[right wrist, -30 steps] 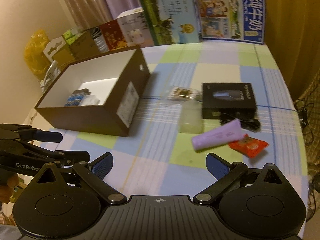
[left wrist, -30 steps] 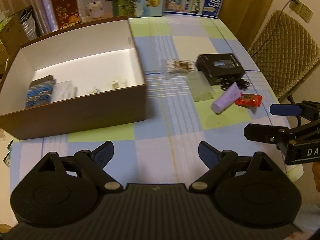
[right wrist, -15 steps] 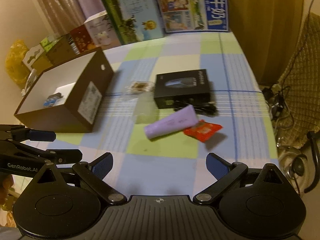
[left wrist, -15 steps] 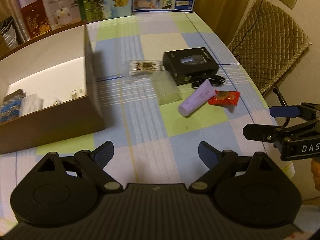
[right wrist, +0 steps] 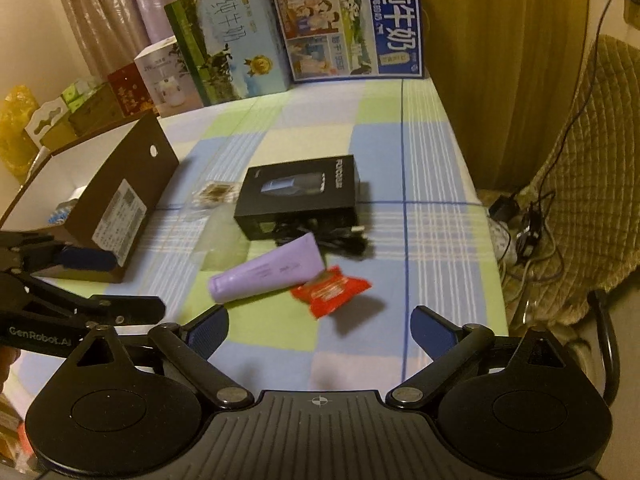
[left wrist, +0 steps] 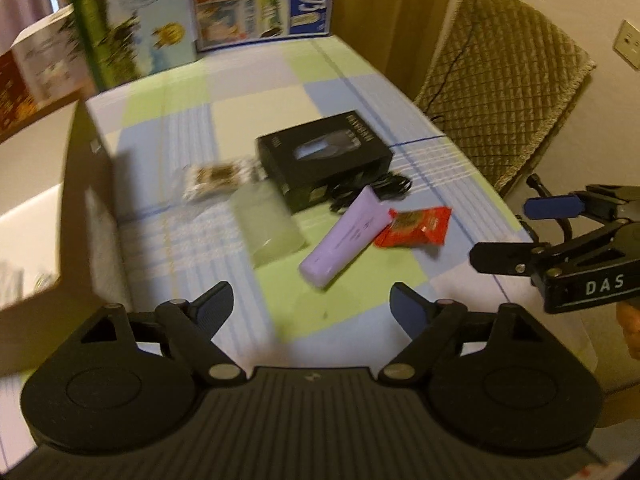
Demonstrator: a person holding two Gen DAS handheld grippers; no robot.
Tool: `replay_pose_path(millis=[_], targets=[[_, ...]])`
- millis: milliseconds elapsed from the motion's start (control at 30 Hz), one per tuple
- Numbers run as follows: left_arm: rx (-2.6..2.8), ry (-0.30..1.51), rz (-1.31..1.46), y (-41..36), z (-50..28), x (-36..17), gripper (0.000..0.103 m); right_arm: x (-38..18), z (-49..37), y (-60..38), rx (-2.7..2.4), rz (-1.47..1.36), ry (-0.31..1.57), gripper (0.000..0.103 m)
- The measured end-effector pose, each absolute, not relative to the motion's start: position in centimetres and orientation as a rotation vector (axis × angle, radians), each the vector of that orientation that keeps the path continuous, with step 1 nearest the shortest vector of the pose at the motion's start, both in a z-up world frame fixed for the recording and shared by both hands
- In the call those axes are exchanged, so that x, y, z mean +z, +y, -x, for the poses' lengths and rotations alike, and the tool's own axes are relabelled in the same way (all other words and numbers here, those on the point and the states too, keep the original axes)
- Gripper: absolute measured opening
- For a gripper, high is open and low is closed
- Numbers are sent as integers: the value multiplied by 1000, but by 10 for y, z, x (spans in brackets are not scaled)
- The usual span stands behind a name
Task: Organize objects
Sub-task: 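Grasp the purple tube with the left gripper while the right grasps the red sachet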
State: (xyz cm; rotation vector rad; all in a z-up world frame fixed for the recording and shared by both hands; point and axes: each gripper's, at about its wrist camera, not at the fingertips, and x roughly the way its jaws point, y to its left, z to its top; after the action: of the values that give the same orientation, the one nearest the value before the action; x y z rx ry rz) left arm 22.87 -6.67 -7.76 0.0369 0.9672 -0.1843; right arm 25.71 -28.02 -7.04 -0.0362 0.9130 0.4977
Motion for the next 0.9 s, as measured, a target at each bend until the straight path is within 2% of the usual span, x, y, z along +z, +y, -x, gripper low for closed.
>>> replay_pose_path(millis=[133,267,333,467,667,767,900], targets=[[-240,939,-87,-82,-245,-89,73,-77,-267,-284,511,45,905,79],[-282,949,-141,-94,-261,-104,66,-83,-274,-285,515,57,909,75],[-293,955,-178,-100,-269,-112,64,-85,-277,-287,514,53,914,74],[-331,972,-246,-109,-282,-125,52,-89,-284,-291,506,42,929,74],[-378,1003,-364,-123,-299,-144,44,-94,-289,-299,479,17,955,74],[-396,1022,-400,-127,-304,-152,33,-96,-291,-303,467,7,965,74],[-404,1019,-409,-126,-306,-156,31,-98,-292,-307,457,-5,971,74]])
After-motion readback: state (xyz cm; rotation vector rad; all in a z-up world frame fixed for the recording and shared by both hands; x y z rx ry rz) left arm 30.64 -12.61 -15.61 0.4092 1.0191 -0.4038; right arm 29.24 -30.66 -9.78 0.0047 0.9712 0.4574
